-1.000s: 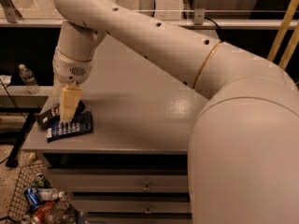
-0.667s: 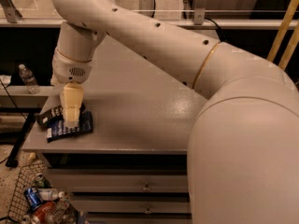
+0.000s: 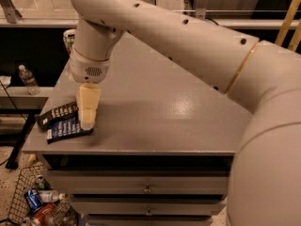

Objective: Move rxbar chocolate near rxbar blueberry

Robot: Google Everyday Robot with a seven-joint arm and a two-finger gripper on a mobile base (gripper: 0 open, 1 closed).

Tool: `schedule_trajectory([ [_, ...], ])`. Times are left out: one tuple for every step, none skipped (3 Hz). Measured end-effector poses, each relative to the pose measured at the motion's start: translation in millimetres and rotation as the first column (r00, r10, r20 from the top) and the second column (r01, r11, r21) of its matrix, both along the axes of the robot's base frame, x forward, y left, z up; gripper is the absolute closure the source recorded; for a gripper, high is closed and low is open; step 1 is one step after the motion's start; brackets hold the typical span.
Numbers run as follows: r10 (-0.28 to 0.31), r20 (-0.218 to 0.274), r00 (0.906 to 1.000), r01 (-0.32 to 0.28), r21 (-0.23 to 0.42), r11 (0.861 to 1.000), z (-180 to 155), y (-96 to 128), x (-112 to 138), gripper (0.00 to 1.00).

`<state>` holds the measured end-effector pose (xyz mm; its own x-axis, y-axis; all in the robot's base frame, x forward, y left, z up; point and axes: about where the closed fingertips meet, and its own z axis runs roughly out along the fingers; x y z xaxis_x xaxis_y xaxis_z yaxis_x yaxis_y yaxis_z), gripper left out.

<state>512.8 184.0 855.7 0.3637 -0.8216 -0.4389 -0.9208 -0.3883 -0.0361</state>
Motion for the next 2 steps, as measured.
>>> schedule_trajectory([
  [-0.125, 0.018, 0.9920, 0.125, 0.019, 0.992, 4, -59, -16, 0.00],
  [-0.269, 0.016, 0.9631, 0.268, 0.054, 0.962, -4, -127, -29, 0.00],
])
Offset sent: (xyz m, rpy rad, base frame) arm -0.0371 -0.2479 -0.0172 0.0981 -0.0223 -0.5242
